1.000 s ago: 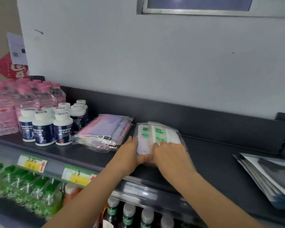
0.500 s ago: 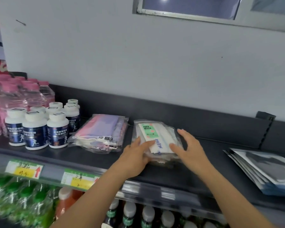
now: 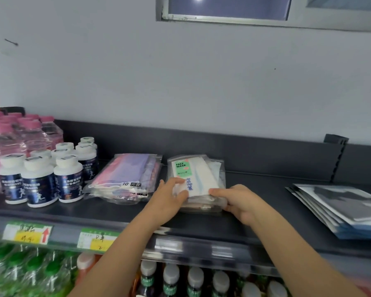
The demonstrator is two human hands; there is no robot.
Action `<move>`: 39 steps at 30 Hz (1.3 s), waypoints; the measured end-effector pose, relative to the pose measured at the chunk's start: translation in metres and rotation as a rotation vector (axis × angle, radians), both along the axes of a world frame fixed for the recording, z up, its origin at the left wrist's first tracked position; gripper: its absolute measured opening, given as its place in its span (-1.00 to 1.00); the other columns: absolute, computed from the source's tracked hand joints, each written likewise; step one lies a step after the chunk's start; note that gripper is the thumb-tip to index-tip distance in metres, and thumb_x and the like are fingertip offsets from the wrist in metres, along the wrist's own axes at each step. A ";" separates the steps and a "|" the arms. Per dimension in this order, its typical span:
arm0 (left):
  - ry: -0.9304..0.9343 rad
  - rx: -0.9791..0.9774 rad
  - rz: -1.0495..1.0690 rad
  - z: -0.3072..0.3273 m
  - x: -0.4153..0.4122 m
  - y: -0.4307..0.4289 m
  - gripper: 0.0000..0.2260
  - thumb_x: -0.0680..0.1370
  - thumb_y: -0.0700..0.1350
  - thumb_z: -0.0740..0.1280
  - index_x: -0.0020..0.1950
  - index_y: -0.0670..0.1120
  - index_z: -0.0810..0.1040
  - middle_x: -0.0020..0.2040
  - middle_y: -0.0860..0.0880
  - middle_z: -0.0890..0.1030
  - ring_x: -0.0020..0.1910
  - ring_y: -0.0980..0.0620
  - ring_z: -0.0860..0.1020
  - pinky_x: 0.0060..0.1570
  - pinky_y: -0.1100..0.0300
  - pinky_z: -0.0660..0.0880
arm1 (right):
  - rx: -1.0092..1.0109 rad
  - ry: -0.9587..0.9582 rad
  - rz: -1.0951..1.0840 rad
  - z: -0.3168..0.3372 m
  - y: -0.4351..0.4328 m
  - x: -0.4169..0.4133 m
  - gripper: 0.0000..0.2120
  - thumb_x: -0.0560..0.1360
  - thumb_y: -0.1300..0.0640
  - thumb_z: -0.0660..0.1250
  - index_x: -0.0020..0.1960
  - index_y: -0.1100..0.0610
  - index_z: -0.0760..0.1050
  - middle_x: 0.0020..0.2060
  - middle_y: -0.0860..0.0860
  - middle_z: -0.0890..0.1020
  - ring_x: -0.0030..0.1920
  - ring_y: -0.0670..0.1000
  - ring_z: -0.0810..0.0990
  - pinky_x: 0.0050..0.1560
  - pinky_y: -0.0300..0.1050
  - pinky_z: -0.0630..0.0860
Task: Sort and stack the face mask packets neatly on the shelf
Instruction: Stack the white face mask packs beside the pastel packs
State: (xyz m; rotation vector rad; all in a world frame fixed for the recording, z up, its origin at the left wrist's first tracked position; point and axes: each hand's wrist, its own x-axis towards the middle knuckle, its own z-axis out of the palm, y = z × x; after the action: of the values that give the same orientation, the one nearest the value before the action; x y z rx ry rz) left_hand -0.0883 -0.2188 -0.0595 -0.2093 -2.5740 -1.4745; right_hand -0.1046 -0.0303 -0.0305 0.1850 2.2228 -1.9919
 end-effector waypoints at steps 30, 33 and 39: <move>0.359 0.317 -0.024 0.008 0.021 0.006 -0.10 0.37 0.18 0.39 0.52 0.19 -0.14 0.42 0.10 0.35 0.35 0.13 0.40 0.30 -0.09 0.41 | 0.355 0.883 -0.120 -0.018 -0.033 0.054 0.15 0.39 0.41 0.38 0.27 -0.42 -0.43 0.34 -0.27 0.08 0.06 -0.56 0.13 -0.10 -0.71 0.24; 0.403 0.324 -0.049 0.008 0.025 0.008 -0.07 0.39 0.20 0.36 0.51 0.20 -0.24 0.46 0.11 0.28 0.39 0.15 0.34 0.35 -0.08 0.36 | 0.349 0.935 -0.147 -0.016 -0.036 0.054 0.14 0.39 0.23 0.42 0.27 -0.45 -0.49 0.45 -0.17 0.07 0.32 -0.31 0.17 0.20 -0.41 0.31; 0.389 0.372 -0.100 0.009 0.024 0.006 -0.18 0.40 0.25 0.34 0.49 0.31 -0.11 0.47 0.14 0.26 0.42 0.15 0.30 0.36 -0.08 0.35 | 0.136 0.893 -0.105 -0.011 -0.038 0.055 -0.08 0.37 -0.16 0.32 0.27 -0.54 -0.39 0.45 0.01 0.21 0.43 -0.02 0.28 0.37 0.13 0.36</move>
State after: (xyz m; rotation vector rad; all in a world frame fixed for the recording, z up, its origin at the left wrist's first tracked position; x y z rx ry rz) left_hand -0.0646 -0.2128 -0.0504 -0.5212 -1.9761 -1.7143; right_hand -0.0493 -0.0687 -0.0419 -0.7349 2.8785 -2.2536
